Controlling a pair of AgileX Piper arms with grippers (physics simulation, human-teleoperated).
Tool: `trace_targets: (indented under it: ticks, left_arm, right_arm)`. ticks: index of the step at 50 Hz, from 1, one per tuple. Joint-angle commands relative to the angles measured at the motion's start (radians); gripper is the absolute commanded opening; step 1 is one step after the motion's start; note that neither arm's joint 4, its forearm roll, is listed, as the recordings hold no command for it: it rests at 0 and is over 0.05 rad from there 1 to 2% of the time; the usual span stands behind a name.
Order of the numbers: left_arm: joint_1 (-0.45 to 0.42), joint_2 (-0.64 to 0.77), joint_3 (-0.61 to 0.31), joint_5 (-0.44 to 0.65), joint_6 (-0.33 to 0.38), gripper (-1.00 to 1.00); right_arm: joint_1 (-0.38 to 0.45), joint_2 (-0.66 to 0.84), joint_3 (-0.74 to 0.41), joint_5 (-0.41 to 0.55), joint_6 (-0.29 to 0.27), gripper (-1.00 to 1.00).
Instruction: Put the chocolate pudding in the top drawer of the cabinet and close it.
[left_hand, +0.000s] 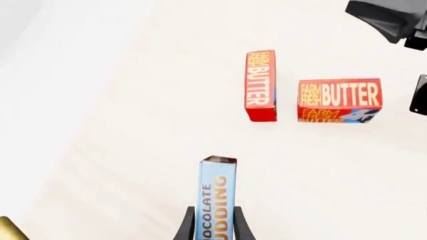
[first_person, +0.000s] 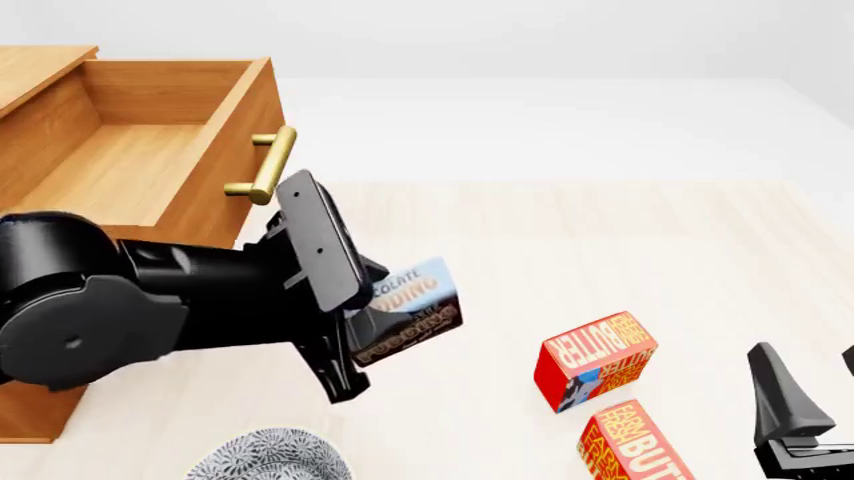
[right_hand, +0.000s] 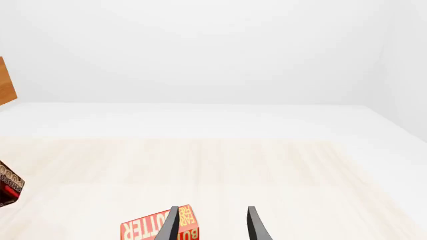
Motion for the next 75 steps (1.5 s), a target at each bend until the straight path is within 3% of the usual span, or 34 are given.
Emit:
trace_targets:
  ticks: [1,16,27,54,75]
  left_arm:
    - [-0.003,-0.057,-0.027,0.041,0.043,-1.0]
    - [0.047,-0.139,-0.069,0.089,0.082,-1.0]
    - [0.034,-0.17,-0.105,0.127,0.114,-1.0]
    - [0.074,-0.233,-0.195,0.186,0.089,-1.0]
    - [0.13,-0.28,-0.203,0.202,0.11,-1.0]
  right_arm:
    - [0.0,-0.001,0.0,0.0,0.0,1.0]
    - [0.0,0.0,0.0,0.001,0.0,1.0]
    - [0.0,0.0,-0.001,0.0,0.0,1.0]
    - [0.0,0.001,-0.001,0.0,0.0,1.0]
    - [0.0,0.0,-0.001,0.0,0.0,1.0]
